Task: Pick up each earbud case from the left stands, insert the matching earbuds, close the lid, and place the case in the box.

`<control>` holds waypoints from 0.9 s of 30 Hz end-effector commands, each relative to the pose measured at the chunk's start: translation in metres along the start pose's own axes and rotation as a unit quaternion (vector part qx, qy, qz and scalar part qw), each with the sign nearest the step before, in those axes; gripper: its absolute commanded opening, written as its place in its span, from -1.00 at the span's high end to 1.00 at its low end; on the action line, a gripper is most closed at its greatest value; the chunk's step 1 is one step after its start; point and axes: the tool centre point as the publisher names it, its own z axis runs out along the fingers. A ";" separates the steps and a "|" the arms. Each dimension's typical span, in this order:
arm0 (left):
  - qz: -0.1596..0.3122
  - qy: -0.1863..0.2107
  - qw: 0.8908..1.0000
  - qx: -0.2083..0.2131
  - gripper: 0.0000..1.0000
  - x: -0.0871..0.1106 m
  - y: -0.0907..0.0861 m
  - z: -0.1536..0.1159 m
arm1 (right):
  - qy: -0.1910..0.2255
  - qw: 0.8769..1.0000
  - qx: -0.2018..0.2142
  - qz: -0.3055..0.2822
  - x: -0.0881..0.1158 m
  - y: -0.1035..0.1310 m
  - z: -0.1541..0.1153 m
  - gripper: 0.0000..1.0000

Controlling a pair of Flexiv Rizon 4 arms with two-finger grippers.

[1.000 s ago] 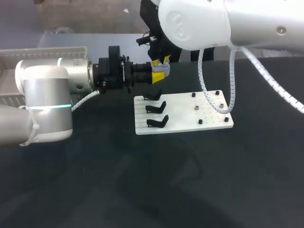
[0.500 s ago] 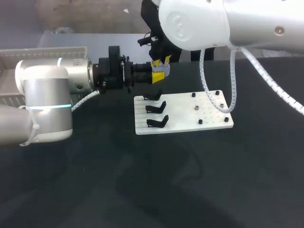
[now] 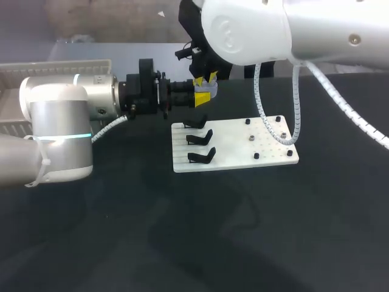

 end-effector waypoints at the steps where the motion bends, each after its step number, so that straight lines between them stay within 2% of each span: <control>1: 0.002 -0.002 1.000 -0.003 1.00 0.001 -0.001 0.000 | 0.004 1.000 0.000 0.001 -0.003 -0.001 0.003 1.00; 27: 0.002 -0.002 1.000 -0.003 1.00 0.001 -0.001 0.000 | 0.021 1.000 0.003 -0.020 -0.003 -0.001 0.015 1.00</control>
